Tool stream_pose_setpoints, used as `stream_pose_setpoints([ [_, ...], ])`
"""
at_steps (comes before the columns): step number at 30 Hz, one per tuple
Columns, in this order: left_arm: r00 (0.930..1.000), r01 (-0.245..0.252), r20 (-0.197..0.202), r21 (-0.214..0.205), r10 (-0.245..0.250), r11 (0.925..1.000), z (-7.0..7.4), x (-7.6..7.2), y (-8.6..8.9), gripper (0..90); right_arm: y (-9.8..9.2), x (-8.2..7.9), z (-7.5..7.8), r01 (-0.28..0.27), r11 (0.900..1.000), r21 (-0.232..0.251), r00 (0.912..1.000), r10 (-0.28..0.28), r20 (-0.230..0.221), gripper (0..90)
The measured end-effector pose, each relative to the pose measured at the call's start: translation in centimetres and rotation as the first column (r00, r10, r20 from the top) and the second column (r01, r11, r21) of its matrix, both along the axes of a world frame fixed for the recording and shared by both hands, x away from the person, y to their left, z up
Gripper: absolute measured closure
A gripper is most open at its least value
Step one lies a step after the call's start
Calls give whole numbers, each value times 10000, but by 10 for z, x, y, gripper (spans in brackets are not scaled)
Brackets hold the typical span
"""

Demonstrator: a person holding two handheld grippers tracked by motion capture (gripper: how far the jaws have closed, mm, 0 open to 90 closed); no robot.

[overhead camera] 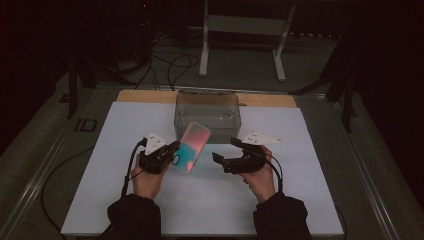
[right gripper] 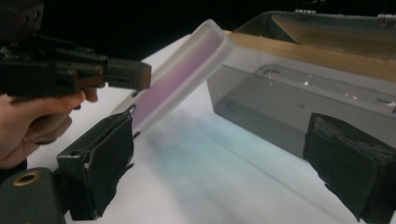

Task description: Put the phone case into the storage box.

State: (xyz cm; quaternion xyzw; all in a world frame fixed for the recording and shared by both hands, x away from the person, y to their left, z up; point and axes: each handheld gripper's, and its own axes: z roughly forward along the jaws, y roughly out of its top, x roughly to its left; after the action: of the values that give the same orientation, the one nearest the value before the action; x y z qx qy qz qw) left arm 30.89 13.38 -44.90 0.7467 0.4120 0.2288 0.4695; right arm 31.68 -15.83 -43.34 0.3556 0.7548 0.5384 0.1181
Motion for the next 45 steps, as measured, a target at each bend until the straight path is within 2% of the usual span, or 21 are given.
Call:
stream_pose_setpoints([
  [11,9998,20,178,41,-21,10000,4,-2,-5,891,19,2,1,-180,9994,290,9998,181,-38,92],
  [15,9998,-3,219,20,3,10000,5,-3,-6,891,23,5,1,-272,9988,414,9991,285,-312,141],
  [21,9996,30,298,-108,-26,9999,7,-4,-11,891,29,7,1,5,9972,751,9962,60,-865,302],
  [26,9995,56,313,-170,-50,9998,6,-4,-14,891,32,9,3,275,9960,846,9916,-165,-1286,406],
  [29,9994,60,329,-226,-52,9997,6,-4,-16,891,35,9,2,270,9965,794,9889,-150,-1482,472],
  [30,9995,78,315,-247,-71,9997,5,-4,-17,891,35,9,1,202,9965,813,9880,-75,-1544,522],
  [32,9994,109,325,-257,-101,9996,5,-5,-18,891,36,10,-1,118,9952,972,9848,53,-1738,554],
  [33,9994,111,326,-279,-102,9995,5,-5,-18,891,37,11,-1,119,9941,1082,9827,83,-1850,599],
  [36,9994,81,326,-321,-71,9995,6,-5,-18,891,36,11,-2,153,9932,1151,9800,79,-1987,662],
  [45,9994,-79,325,-406,93,9991,5,-5,-19,891,39,9,-6,428,9900,1347,9722,-102,-2340,701],
])
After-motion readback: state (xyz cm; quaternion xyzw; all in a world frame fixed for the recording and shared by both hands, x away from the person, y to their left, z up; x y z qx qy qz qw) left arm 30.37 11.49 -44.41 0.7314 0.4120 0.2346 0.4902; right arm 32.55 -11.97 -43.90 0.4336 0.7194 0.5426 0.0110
